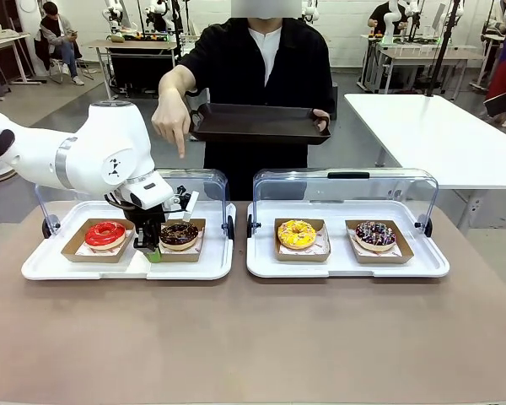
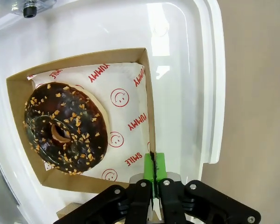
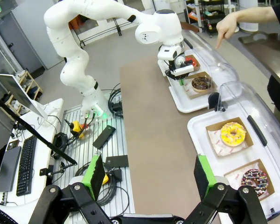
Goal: Provide the desired donut to the person.
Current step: Pick up and lift the Paper togo box containing the Donut pointed at by the person, then place the picked Paper togo box onto the Handle tray extended by the person.
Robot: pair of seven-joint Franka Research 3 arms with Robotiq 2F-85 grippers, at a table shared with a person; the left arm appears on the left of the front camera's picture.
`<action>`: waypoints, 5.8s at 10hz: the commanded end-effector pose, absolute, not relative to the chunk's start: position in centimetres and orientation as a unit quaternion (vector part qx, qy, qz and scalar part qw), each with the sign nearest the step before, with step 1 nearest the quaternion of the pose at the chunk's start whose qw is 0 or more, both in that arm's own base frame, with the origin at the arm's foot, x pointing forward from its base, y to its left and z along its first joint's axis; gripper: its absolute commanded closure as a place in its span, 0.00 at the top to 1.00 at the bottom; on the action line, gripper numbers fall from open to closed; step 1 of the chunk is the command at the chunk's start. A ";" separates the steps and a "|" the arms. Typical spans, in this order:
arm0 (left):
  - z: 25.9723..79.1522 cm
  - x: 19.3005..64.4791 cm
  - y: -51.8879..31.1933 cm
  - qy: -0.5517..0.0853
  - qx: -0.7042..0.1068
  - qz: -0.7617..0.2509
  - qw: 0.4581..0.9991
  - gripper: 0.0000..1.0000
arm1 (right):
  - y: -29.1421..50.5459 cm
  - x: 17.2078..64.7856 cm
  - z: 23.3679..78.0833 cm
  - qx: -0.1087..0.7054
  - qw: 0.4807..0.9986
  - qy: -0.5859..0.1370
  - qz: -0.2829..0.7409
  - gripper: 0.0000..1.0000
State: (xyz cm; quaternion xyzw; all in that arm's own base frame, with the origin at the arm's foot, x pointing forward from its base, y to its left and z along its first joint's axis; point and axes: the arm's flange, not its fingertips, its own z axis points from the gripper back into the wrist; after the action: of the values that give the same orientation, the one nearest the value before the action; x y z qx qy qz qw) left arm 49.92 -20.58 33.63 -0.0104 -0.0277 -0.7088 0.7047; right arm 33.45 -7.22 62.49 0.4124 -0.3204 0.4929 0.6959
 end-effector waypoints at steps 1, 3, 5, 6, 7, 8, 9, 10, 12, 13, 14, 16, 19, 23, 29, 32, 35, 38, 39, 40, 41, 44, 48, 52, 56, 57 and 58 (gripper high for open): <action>34.2 49.5 -20.4 -0.022 -0.009 -0.715 0.699 0.00 | -7.3 33.4 62.5 0.418 0.691 -0.321 0.494 1.00; 38.6 46.6 -19.5 -0.010 -0.022 -0.735 0.678 0.00 | -7.3 33.4 62.5 0.418 0.691 -0.321 0.494 1.00; 43.8 42.5 -18.2 -0.014 -0.030 -0.737 0.675 0.00 | -7.3 33.4 62.5 0.418 0.691 -0.321 0.494 1.00; 46.1 40.5 -17.7 -0.016 -0.030 -0.736 0.676 0.00 | -7.3 33.4 62.5 0.418 0.691 -0.321 0.494 1.00; 48.4 38.5 -17.3 -0.028 -0.027 -0.735 0.677 0.00 | -7.3 33.4 62.5 0.418 0.691 -0.321 0.494 1.00; 50.3 37.2 -17.1 -0.036 -0.018 -0.730 0.682 0.00 | -7.3 33.4 62.5 0.418 0.691 -0.321 0.494 1.00; 52.4 36.1 -17.2 -0.037 -0.010 -0.725 0.688 0.00 | -7.3 33.4 62.5 0.418 0.691 -0.321 0.494 1.00; 54.7 35.4 -17.4 -0.031 0.003 -0.715 0.698 0.00 | -7.3 33.4 62.5 0.418 0.691 -0.321 0.494 1.00; 59.9 35.8 -18.0 -0.033 0.027 -0.698 0.715 0.00 | -7.3 33.4 62.5 0.418 0.691 -0.321 0.494 1.00; 61.8 36.5 -18.5 -0.035 0.031 -0.687 0.725 0.00 | -7.3 33.4 62.5 0.418 0.691 -0.321 0.494 1.00; 63.6 37.3 -19.2 -0.033 0.042 -0.680 0.732 0.00 | -7.3 33.4 62.5 0.418 0.691 -0.321 0.494 1.00; 66.4 39.0 -20.0 -0.046 0.062 -0.680 0.729 0.00 | -7.3 33.4 62.5 0.418 0.691 -0.321 0.494 1.00; 67.2 41.2 -19.5 -0.052 0.051 -0.697 0.713 0.00 | -7.3 33.4 62.5 0.418 0.691 -0.321 0.494 1.00; 66.9 40.9 -20.0 -0.060 0.048 -0.688 0.722 0.00 | -7.3 33.4 62.5 0.418 0.691 -0.321 0.494 1.00; 66.9 40.9 -20.0 -0.060 0.048 -0.688 0.722 0.00 | -7.3 33.4 62.5 0.418 0.691 -0.321 0.494 1.00; 66.9 40.9 -20.0 -0.060 0.048 -0.688 0.722 0.00 | -7.3 33.4 62.5 0.418 0.691 -0.321 0.494 1.00; 66.7 41.4 -19.9 -0.058 0.047 -0.693 0.717 0.01 | -7.3 33.4 62.5 0.418 0.691 -0.321 0.494 1.00; 72.6 43.8 -22.4 -0.088 0.080 -0.716 0.688 0.01 | -7.3 33.4 62.5 0.418 0.691 -0.321 0.494 1.00; 73.7 45.1 -24.0 -0.081 0.090 -0.727 0.676 0.01 | -7.3 33.4 62.5 0.418 0.691 -0.321 0.494 1.00; 74.1 46.9 -25.8 -0.070 0.098 -0.737 0.665 0.01 | -7.3 33.4 62.5 0.418 0.691 -0.321 0.494 1.00; 73.9 48.3 -27.3 -0.060 0.106 -0.744 0.657 0.01 | -7.3 33.4 62.5 0.418 0.691 -0.321 0.494 1.00; 71.8 52.2 -30.1 -0.043 0.097 -0.768 0.632 0.01 | -7.3 33.4 62.5 0.418 0.691 -0.321 0.494 1.00; 67.4 53.5 -30.8 -0.040 0.069 -0.742 0.666 0.01 | -7.3 33.4 62.5 0.418 0.691 -0.321 0.494 1.00; 64.0 52.5 -31.2 -0.027 0.049 -0.741 0.669 0.01 | -7.3 33.4 62.5 0.418 0.691 -0.321 0.494 1.00; 62.1 52.5 -29.9 -0.021 0.022 -0.755 0.655 0.01 | -7.3 33.4 62.5 0.418 0.691 -0.321 0.494 1.00; 61.6 52.7 -29.5 -0.020 0.016 -0.752 0.659 0.01 | -7.3 33.4 62.5 0.418 0.691 -0.321 0.494 1.00; 61.1 52.8 -29.1 -0.020 0.014 -0.746 0.666 0.01 | -7.3 33.4 62.5 0.418 0.691 -0.321 0.494 1.00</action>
State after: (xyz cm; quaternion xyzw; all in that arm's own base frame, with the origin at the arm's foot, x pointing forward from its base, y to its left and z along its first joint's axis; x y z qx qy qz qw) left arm 53.59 -30.28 61.63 0.0207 -0.0091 -0.7452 0.6665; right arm 33.43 -7.26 62.48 0.4128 -0.3200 0.4927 0.6961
